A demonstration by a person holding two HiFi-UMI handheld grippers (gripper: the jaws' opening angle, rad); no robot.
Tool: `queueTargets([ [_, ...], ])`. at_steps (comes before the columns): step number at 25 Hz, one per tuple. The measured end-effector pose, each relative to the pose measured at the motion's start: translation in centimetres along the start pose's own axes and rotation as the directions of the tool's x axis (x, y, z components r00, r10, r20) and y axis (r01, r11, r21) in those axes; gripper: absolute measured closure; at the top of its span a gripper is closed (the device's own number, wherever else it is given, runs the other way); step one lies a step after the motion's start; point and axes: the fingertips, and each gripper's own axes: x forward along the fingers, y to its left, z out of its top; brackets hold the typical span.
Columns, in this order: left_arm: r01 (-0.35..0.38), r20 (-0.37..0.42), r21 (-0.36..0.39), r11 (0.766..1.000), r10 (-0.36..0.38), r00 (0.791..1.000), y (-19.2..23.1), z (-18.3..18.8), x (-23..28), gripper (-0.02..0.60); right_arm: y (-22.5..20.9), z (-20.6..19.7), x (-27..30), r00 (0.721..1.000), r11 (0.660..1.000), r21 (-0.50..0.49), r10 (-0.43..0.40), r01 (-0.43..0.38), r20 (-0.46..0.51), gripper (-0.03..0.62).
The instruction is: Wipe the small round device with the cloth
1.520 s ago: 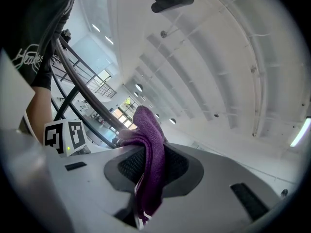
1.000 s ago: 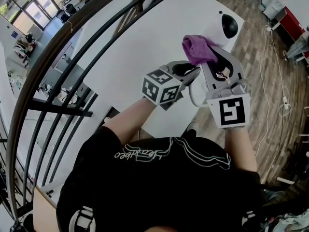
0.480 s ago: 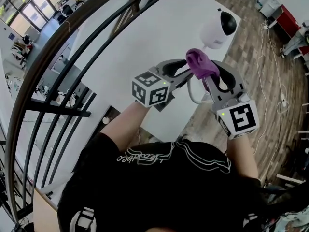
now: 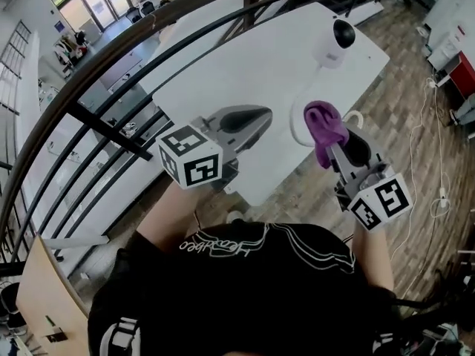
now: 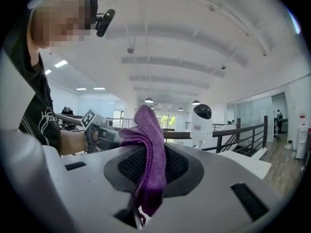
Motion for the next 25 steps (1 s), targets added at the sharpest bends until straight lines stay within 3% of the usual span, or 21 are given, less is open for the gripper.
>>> queueTargets([
  [3, 0.023, 0.019, 0.046, 0.999, -0.024, 1.0, -9.3, -1.0, -0.6, 0.572, 2.4, -0.9, -7.5, 0.998, 0.998, 0.041, 0.041, -0.043, 0.044, 0.527],
  [7, -0.007, 0.011, 0.126, 0.992, 0.006, 1.0, -19.4, -3.3, -1.7, 0.574, 6.0, -1.4, -15.0, 0.991, 0.987, 0.118, 0.095, -0.105, 0.092, 0.528],
  [12, -0.036, 0.015, 0.107, 0.994, 0.034, 0.999, -28.5, -8.0, -2.5, 0.574, 10.2, -3.7, -22.6, 0.984, 0.975, 0.145, 0.155, -0.166, 0.083, 0.528],
  [17, -0.088, -0.004, 0.108, 0.99, 0.089, 0.996, -33.6, -10.4, -3.4, 0.574, 13.0, -4.9, -26.8, 0.976, 0.959, 0.186, 0.201, -0.213, 0.085, 0.528],
  [25, -0.144, 0.015, 0.103, 0.984, 0.143, 0.99, -35.5, -10.4, -4.0, 0.574, 14.4, -4.8, -28.8, 0.967, 0.945, 0.21, 0.235, -0.25, 0.093, 0.528],
])
